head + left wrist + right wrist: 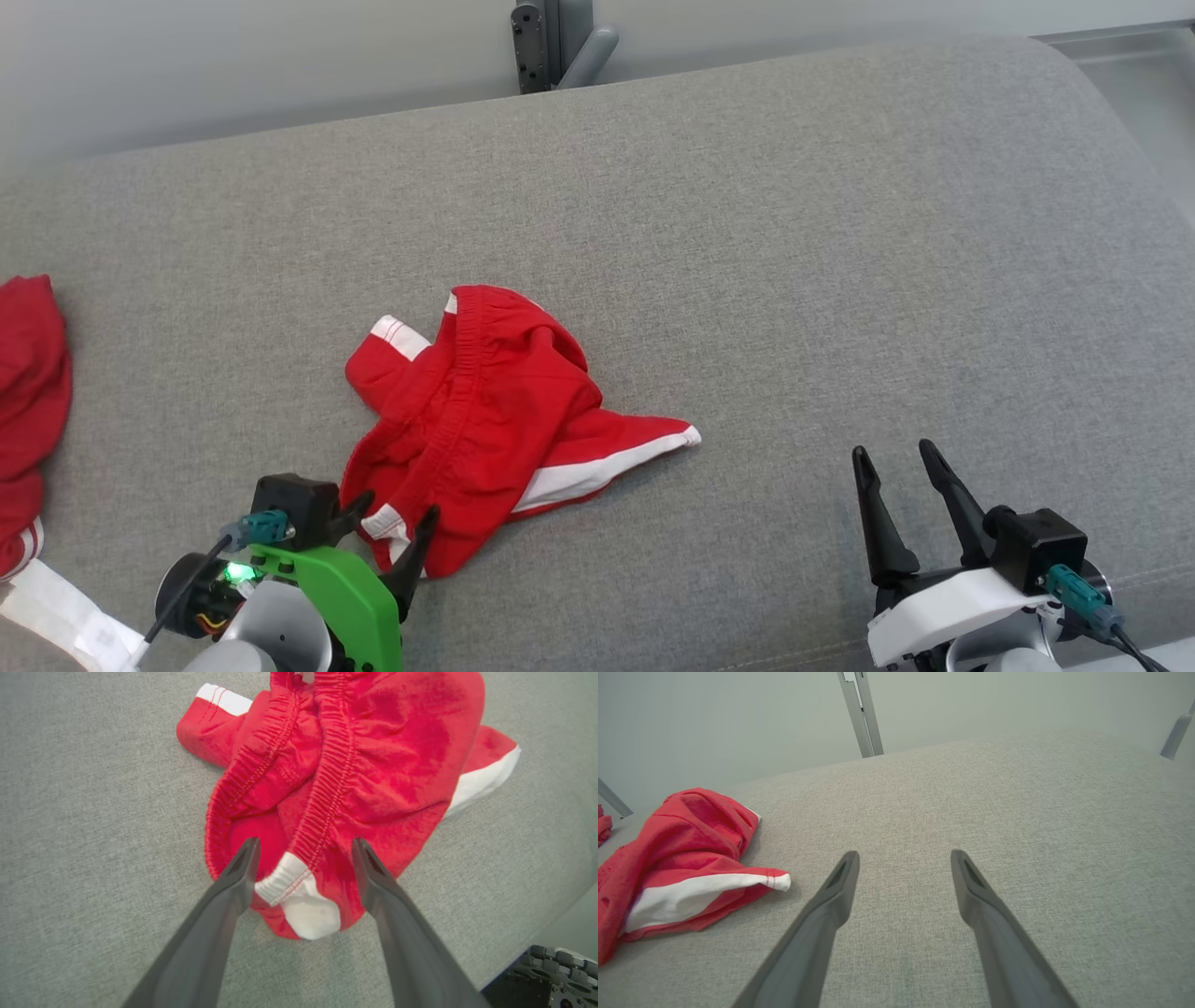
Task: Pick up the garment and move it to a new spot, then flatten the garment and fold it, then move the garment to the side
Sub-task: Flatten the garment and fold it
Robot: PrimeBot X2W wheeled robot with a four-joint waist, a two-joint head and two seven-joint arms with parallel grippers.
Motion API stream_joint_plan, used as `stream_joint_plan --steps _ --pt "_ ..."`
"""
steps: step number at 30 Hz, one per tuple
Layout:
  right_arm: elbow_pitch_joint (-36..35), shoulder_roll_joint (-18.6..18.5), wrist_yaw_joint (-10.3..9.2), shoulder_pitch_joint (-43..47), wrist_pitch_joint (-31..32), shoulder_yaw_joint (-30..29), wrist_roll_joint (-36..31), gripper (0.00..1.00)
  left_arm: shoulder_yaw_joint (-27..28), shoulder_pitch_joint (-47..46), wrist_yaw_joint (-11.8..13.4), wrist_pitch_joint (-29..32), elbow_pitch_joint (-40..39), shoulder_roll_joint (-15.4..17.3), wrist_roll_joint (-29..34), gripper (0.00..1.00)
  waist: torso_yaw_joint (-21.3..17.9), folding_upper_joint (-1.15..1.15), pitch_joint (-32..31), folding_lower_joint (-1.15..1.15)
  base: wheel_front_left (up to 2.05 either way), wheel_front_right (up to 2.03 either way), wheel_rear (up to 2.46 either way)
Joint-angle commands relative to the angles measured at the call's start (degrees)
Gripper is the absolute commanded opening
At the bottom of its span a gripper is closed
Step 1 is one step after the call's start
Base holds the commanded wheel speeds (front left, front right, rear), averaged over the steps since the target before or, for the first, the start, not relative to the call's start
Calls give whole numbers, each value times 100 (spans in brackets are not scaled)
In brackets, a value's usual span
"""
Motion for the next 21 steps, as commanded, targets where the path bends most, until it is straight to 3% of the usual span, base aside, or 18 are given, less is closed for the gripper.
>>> stream_joint_plan --steps 1,2,4,5,10,21 --pt "-8 1 -4 -42 -19 -5 10 100 12 -85 -39 12 39 15 -85 100 3 30 13 0 0 0 0" --pt "-9 2 -4 -54 -19 -4 8 100 7 -107 -69 24 74 2 -94 89 6 30 20 0 0 0 0" --pt "-7 3 -4 -74 -20 -1 0 100 21 -128 -114 27 147 -73 -176 17 13 30 30 0 0 0 0" --pt "-5 3 -4 -80 -19 5 -1 100 31 -149 -162 11 181 -101 -228 0 15 30 32 0 0 0 0" --pt "-2 3 -4 -79 -20 14 -8 100 477 -102 -56 -365 284 -466 -777 0 17 30 32 0 0 0 0" --pt "-10 5 -4 -40 -20 -23 -23 100 1626 186 520 -1626 641 -1174 -1503 0 77 30 19 0 0 0 0"
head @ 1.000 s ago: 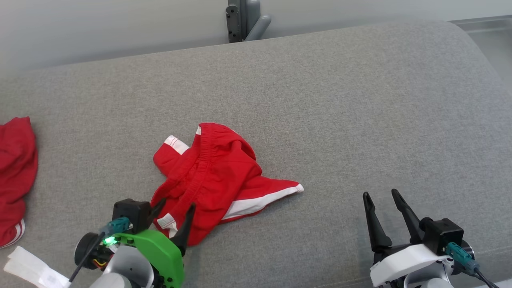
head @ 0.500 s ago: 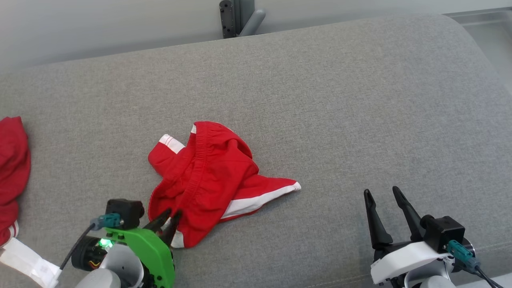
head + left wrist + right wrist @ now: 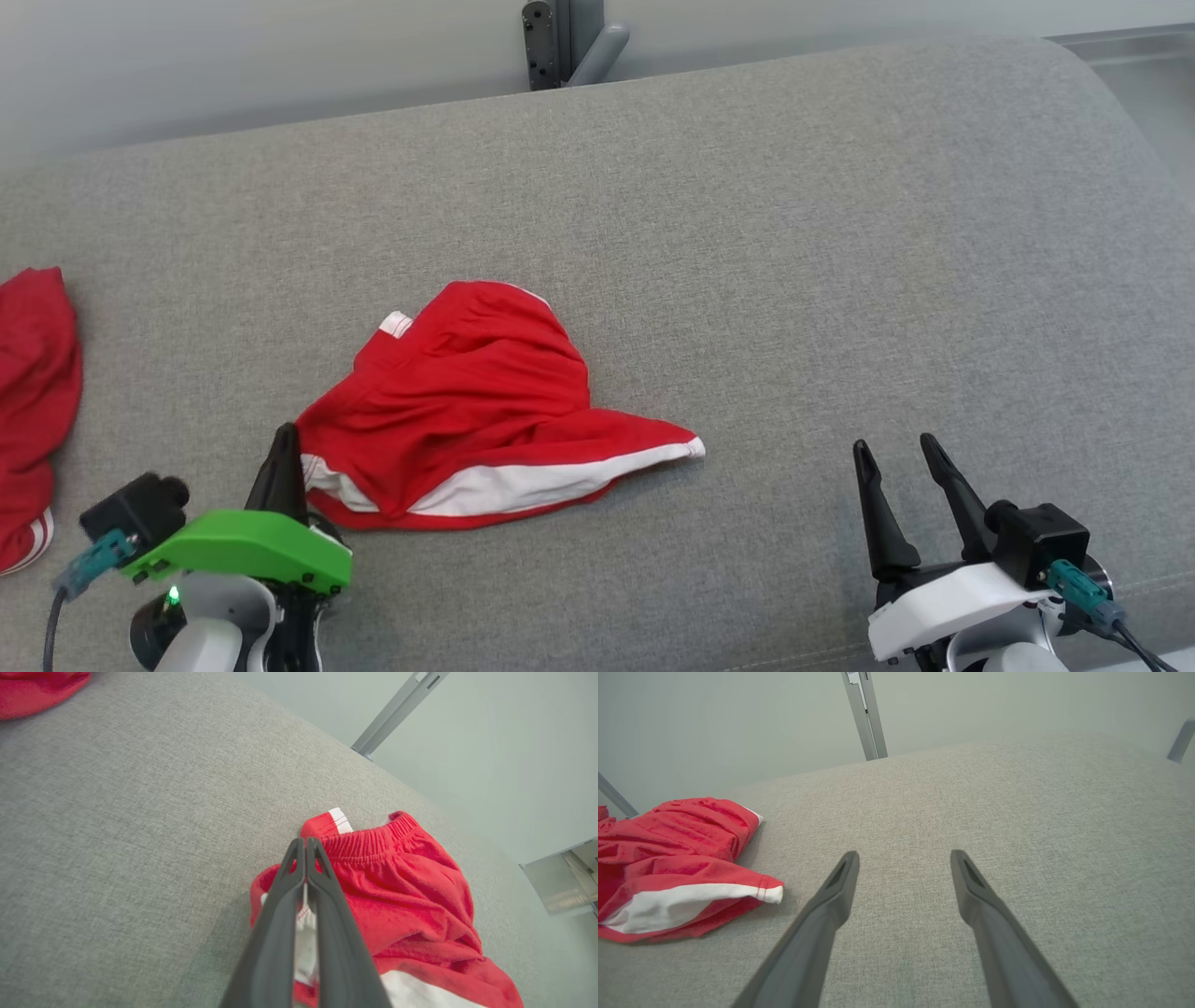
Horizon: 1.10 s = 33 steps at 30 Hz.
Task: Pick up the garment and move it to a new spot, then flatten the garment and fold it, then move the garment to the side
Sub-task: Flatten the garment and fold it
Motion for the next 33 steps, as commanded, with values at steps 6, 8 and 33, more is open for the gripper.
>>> stream_joint_plan --steps 6,8,33 --pt "-34 -1 -4 92 -19 -53 -37 100 469 695 244 -460 272 -410 -520 0 97 30 -23 0 0 0 0" --pt "-11 -1 -4 102 -19 -54 -58 100 444 887 231 -458 381 -453 -569 0 140 30 -35 0 0 0 0" --pt "84 -59 -4 -25 -20 171 -64 100 -3 271 -183 -402 380 -528 -217 0 345 30 -10 0 0 0 0"
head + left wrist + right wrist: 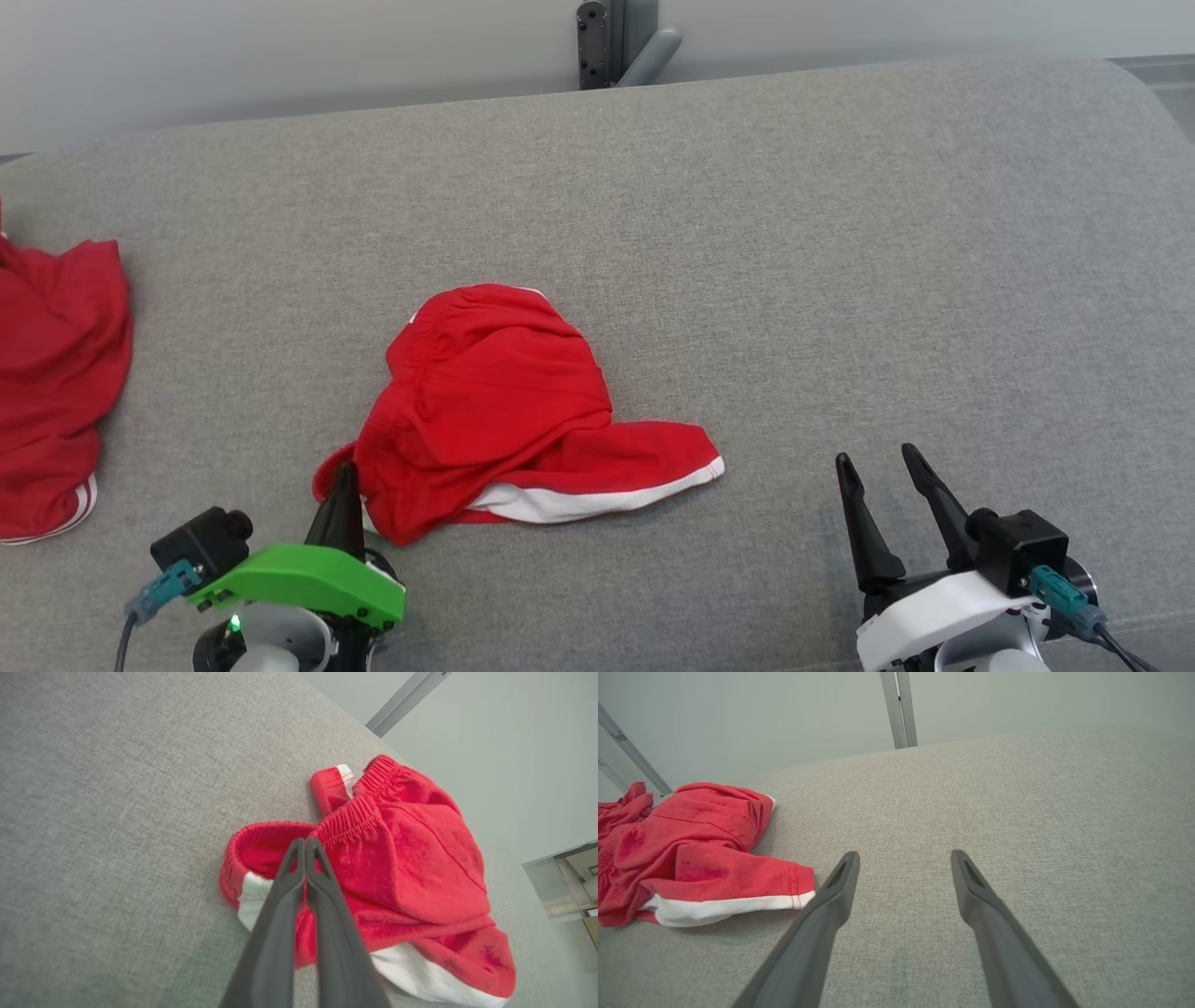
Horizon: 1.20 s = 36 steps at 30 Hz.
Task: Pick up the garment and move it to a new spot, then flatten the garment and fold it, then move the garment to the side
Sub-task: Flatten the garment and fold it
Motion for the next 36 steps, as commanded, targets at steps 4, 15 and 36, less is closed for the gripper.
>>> stream_joint_plan --steps 4,15,36 --pt "22 -22 -4 -62 -19 36 9 100 -54 -408 103 43 433 31 160 0 -144 30 40 0 0 0 0" --pt "-57 -7 -4 40 -19 -67 9 100 -61 -332 81 -103 486 192 324 100 -280 30 8 0 0 0 0" --pt "-821 -581 -4 323 -19 -296 -547 100 -198 923 557 -609 -1102 1234 2238 100 48 30 -581 0 0 0 0"
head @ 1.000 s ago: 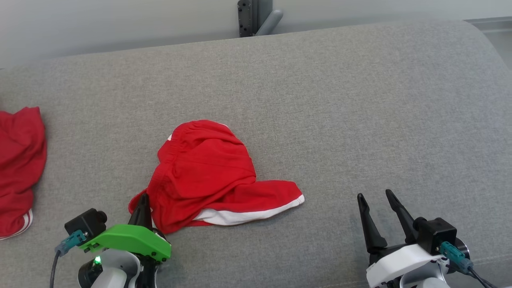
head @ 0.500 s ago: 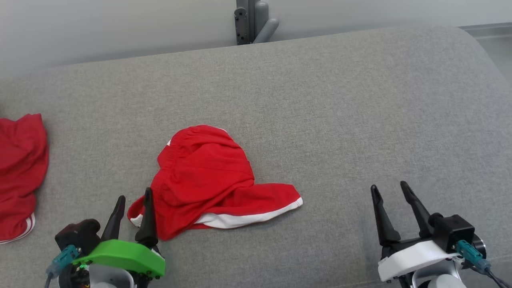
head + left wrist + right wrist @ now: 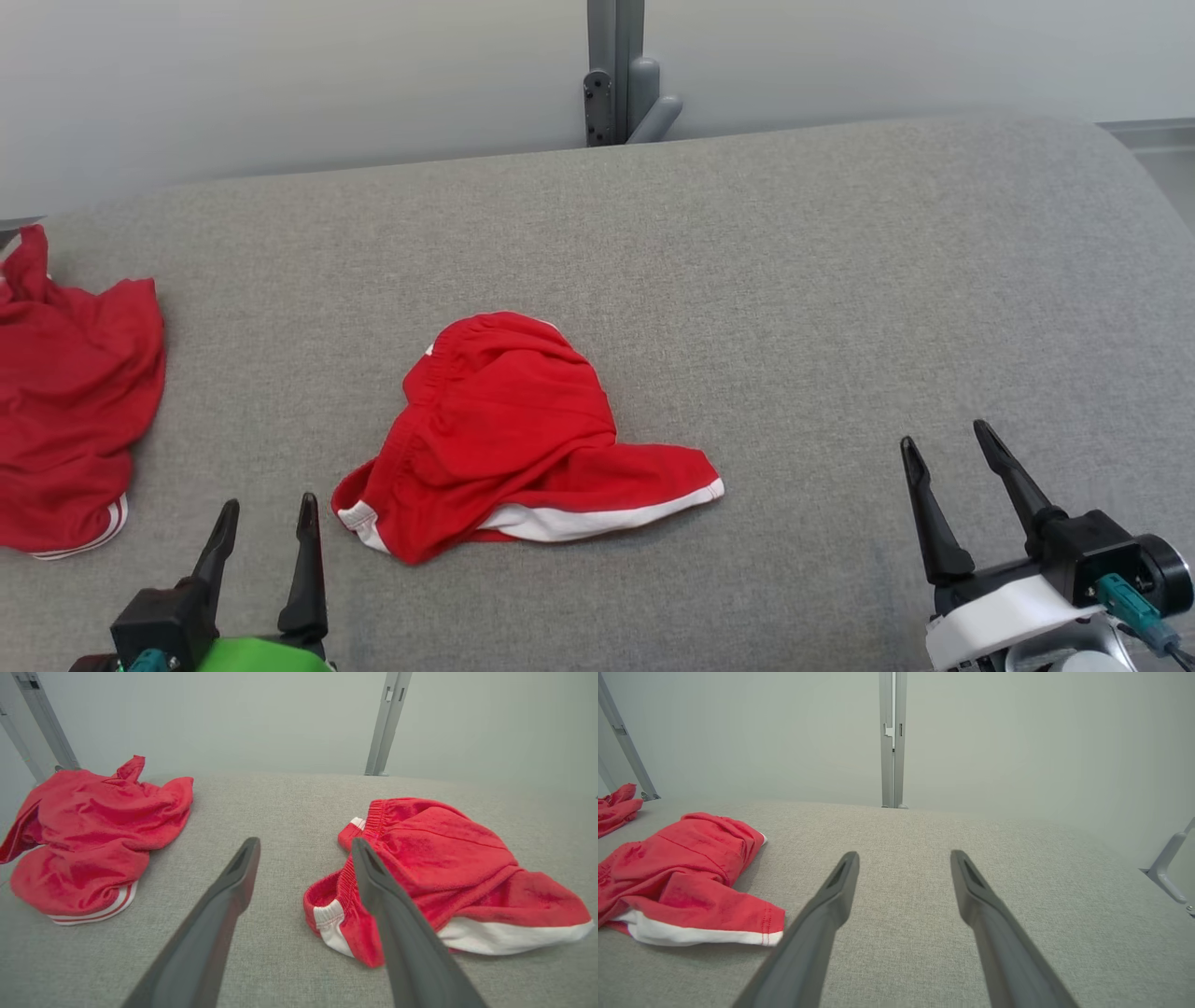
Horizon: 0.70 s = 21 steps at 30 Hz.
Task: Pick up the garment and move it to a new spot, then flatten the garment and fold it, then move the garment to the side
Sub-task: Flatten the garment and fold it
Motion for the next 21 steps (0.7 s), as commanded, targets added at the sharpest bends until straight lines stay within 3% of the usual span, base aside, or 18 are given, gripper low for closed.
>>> stream_joint_plan --steps 1,7,17,21 --pt "65 -31 -4 127 -19 -37 -59 100 119 161 -34 -45 2 21 229 100 46 30 -125 0 0 0 0" --pt "273 154 -4 301 -19 -219 -108 100 653 636 -235 -45 37 -267 972 100 64 30 -261 0 0 0 0" --pt "646 386 -4 449 -19 -421 -232 100 1320 978 -1073 -43 329 -881 1756 100 119 30 -321 0 0 0 0" --pt "651 432 -4 464 -20 -473 -255 100 1534 972 -1284 -43 335 -1058 1906 100 116 30 -325 0 0 0 0"
